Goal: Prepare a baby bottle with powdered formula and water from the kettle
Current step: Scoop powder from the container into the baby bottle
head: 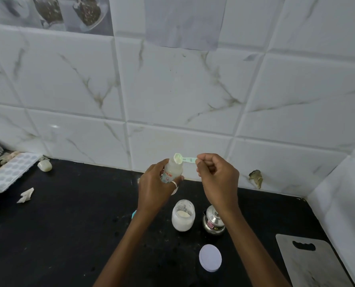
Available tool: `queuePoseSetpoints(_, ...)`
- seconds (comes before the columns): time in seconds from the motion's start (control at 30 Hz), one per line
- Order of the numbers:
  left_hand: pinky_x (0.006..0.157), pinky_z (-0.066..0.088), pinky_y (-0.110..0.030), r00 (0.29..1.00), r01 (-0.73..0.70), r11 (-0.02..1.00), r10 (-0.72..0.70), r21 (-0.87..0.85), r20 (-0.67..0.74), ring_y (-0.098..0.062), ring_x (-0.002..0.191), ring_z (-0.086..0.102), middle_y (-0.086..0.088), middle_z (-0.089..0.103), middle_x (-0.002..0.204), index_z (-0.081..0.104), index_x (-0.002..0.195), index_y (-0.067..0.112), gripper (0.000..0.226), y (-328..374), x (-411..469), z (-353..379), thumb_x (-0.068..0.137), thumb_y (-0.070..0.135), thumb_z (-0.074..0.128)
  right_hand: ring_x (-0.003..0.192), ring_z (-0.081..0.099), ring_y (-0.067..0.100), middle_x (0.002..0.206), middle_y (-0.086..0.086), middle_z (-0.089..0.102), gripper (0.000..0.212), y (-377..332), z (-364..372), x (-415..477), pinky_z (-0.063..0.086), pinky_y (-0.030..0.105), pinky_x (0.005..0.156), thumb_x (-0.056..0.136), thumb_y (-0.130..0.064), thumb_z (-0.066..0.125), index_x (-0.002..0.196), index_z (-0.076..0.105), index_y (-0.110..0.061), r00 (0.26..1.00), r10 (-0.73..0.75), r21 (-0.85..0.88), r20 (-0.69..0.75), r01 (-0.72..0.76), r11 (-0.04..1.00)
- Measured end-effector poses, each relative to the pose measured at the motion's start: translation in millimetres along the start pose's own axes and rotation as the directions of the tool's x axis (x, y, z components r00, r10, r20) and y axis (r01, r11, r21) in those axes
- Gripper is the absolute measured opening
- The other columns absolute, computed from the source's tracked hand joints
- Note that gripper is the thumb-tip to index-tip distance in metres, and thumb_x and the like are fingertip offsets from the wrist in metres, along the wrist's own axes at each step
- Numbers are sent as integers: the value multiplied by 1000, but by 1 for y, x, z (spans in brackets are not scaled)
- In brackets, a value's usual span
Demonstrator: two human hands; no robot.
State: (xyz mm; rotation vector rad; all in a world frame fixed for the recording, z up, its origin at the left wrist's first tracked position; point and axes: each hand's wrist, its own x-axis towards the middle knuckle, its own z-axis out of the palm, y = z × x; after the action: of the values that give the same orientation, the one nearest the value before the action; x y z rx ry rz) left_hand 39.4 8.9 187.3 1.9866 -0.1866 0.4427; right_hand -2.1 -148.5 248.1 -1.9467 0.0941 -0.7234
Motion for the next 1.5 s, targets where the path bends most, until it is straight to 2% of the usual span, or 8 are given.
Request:
queuePoseSetpoints(0.13, 89, 61, -37, 1000, 5, 1000, -5, -5, 2, -15, 102, 69, 2, 72, 117, 67, 132, 20, 62, 0, 1, 2, 76, 34, 90, 85, 70, 7, 94, -4, 77, 12, 4, 3, -5, 59, 23, 76, 96, -13, 69, 106, 76, -12, 981, -192, -112, -1, 191, 975)
queuePoseSetpoints(0.33, 88, 59, -30, 1000, 6, 1000, -6, -6, 2, -14, 102, 68, 3, 72, 117, 67, 133, 20, 64, -1, 0, 2, 76, 34, 91, 86, 70, 11, 96, 0, 76, 11, 11, 7, -10, 58, 24, 76, 97, -7, 68, 105, 75, -8, 943, -333, -191, 18, 331, 924)
queuePoseSetpoints(0.6, 85, 54, -22, 1000, 11, 1000, -11, -1, 0, -12, 101, 66, 5, 70, 117, 66, 133, 19, 66, -2, 0, 2, 75, 35, 91, 86, 70, 14, 95, 2, 75, 12, 13, 9, -14, 56, 24, 75, 95, -2, 69, 105, 75, -6, 918, -396, -227, 31, 392, 891)
queuePoseSetpoints(0.9, 89, 58, -30, 1000, 10, 1000, -10, -15, -7, -13, 103, 67, 3, 73, 118, 67, 132, 19, 65, -2, -2, 1, 74, 35, 92, 90, 71, 17, 98, 6, 76, 16, 17, 9, -18, 57, 23, 80, 97, -10, 65, 107, 75, -3, 893, -448, -253, 43, 444, 860)
queuePoseSetpoints(1.1, 87, 58, -27, 1000, 20, 1000, -20, -15, 11, -10, 101, 67, 7, 71, 115, 67, 131, 22, 63, -2, -5, 0, 75, 37, 91, 88, 71, 6, 94, -4, 76, 11, 18, 10, -18, 57, 22, 77, 96, -6, 69, 103, 75, -11, 968, -247, -95, -44, 242, 966)
queuePoseSetpoints(1.23, 83, 55, -22, 1000, 1, 1000, -1, 5, 27, -10, 99, 67, 11, 69, 111, 67, 129, 21, 61, -4, -7, 1, 75, 36, 91, 80, 72, 5, 87, -8, 76, 10, 17, 9, -16, 56, 17, 72, 95, -12, 70, 102, 76, -17, 995, 91, 92, -43, -87, 992)
queuePoseSetpoints(1.37, 88, 56, -26, 999, 29, 999, -29, 19, 36, -12, 104, 66, 9, 70, 117, 65, 131, 18, 65, -13, -8, 3, 75, 39, 90, 75, 73, 11, 82, 0, 77, 11, 17, 5, -11, 61, 26, 73, 94, -7, 70, 100, 76, -14, 913, 408, 364, 11, -383, 849)
queuePoseSetpoints(1.5, 87, 57, -26, 998, 51, 999, -51, 12, 40, -9, 101, 67, 9, 71, 116, 66, 128, 20, 61, -18, -10, 4, 76, 38, 90, 76, 71, 16, 85, 8, 77, 12, 25, 2, -7, 58, 28, 72, 93, -3, 70, 98, 77, -10, 825, 560, 512, 79, -516, 687)
